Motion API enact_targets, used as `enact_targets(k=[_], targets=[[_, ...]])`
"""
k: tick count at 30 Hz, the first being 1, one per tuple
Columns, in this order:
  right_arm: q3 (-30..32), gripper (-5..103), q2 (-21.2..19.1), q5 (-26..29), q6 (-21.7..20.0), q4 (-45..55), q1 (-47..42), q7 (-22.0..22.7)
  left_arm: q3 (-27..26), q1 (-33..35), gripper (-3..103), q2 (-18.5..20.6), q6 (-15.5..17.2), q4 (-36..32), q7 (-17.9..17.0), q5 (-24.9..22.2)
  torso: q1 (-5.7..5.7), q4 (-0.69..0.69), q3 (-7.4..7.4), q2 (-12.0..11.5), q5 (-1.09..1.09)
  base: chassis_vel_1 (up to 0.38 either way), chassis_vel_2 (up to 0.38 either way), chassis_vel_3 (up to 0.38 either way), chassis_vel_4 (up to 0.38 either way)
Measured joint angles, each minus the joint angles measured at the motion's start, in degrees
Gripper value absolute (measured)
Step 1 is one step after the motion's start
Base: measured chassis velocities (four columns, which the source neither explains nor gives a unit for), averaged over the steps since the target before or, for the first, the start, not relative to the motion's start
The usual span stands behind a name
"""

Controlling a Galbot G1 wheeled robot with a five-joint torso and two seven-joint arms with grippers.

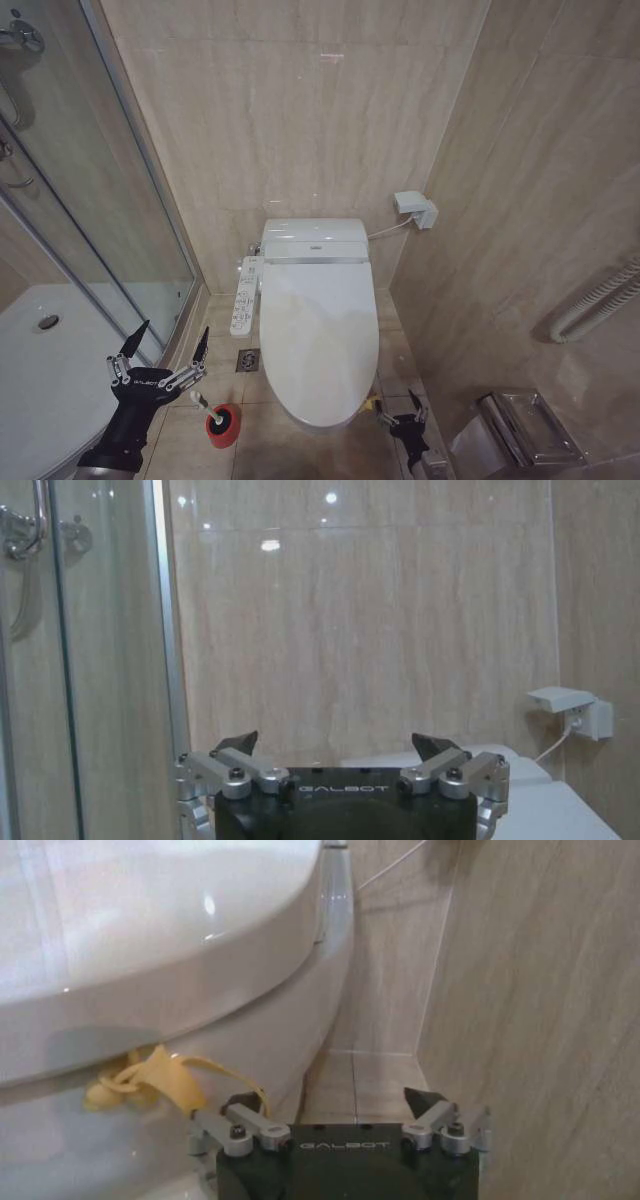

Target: Open the toilet lid, clean the toilet bowl with a toilet brush, close the toilet lid, and flush.

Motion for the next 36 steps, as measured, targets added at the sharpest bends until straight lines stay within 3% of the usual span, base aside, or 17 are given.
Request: enact_targets(k=[4,5,12,13,20,21,27,28,36], targets=[[0.2,99,-0.4,0.1,0.5,0.0,0.0,-0.7,0.0,0.0,100,0.0,0.0,0.0,0.0,0.0,0.0,0.0,0.0,0.0,0.0,0.0,0.0,0.0,0.0],[0.3,72,-0.6,0.1,0.6,0.1,-0.1,-0.9,0.0,0.0,100,0.0,0.0,0.0,0.0,0.0,0.0,0.0,0.0,0.0,0.0,0.0,0.0,0.0,0.0],[0.3,72,-0.7,0.2,0.7,0.3,-0.3,-1.2,0.0,0.0,100,0.0,0.0,0.0,0.0,0.0,0.0,0.0,0.0,0.0,0.0,0.0,0.0,0.0,0.0],[0.2,46,-0.6,0.1,0.8,0.3,-0.4,-1.2,0.0,0.0,100,0.0,0.0,0.0,0.0,0.0,0.0,0.0,0.0,0.0,0.0,0.0,0.0,0.0,0.0],[0.2,46,-0.6,0.0,0.8,1.7,-0.7,-1.1,0.0,0.0,100,0.0,0.0,0.0,0.0,0.0,0.0,0.0,0.0,0.0,0.0,0.0,0.0,0.0,0.0],[0.2,19,-0.8,0.0,0.7,2.1,-0.7,-1.1,0.0,0.0,100,0.0,0.0,0.0,0.0,0.0,0.0,0.0,0.0,0.0,0.0,0.0,0.0,0.0,0.0],[0.5,19,-1.3,0.5,0.6,3.2,-1.1,-1.1,0.0,0.0,100,0.0,0.0,0.0,0.0,0.0,0.0,0.01,0.0,0.0,0.01,0.0,0.0,0.0,0.0],[0.6,1,-1.4,0.8,0.5,3.7,-1.4,-1.2,0.0,0.0,100,0.0,0.0,0.0,0.0,0.0,0.0,0.01,0.0,0.0,0.0,0.0,0.0,0.0,0.0],[1.6,1,-1.5,4.5,-0.9,10.7,-5.3,-2.3,0.0,0.0,100,0.0,0.0,0.0,0.0,0.0,0.0,0.01,0.0,0.0,0.0,0.0,0.0,0.0,0.0]])
